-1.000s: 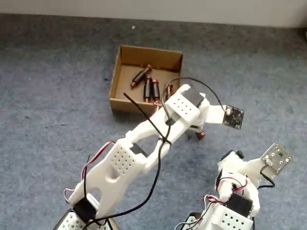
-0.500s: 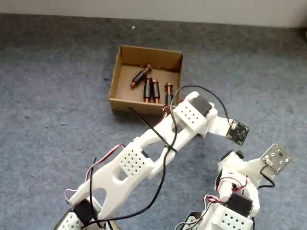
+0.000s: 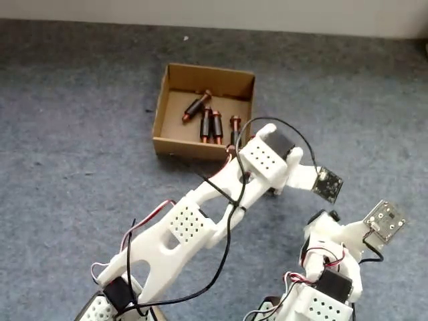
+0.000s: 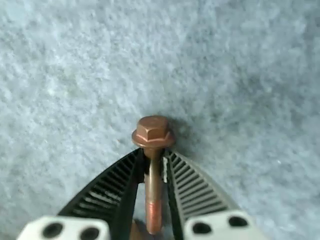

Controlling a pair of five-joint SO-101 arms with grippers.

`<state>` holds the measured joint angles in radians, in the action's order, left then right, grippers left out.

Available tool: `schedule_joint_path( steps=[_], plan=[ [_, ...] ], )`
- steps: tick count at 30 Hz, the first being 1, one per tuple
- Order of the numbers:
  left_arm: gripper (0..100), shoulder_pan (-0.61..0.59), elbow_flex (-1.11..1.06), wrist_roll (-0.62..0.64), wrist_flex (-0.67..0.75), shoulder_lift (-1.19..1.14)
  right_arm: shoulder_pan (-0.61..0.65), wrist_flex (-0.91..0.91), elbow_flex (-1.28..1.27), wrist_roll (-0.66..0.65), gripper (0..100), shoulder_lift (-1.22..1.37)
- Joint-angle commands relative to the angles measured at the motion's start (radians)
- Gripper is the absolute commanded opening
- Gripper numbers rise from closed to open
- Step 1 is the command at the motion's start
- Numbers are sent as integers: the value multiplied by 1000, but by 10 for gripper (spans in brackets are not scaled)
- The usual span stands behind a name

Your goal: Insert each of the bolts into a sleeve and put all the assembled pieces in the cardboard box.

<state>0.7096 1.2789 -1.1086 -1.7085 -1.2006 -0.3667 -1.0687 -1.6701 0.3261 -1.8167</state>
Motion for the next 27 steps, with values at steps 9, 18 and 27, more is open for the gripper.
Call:
schedule_joint_path(
  steps=[9,18,27],
  plan=[
    [5,-16,239,374,-60,15,7,25,-124,-9,4,-1],
    [5,-36,116,459,-60,220,4,25,-124,-9,4,-1],
    [5,-38,-395,457,-57,730,4,25,-124,-9,4,-1]
  ],
)
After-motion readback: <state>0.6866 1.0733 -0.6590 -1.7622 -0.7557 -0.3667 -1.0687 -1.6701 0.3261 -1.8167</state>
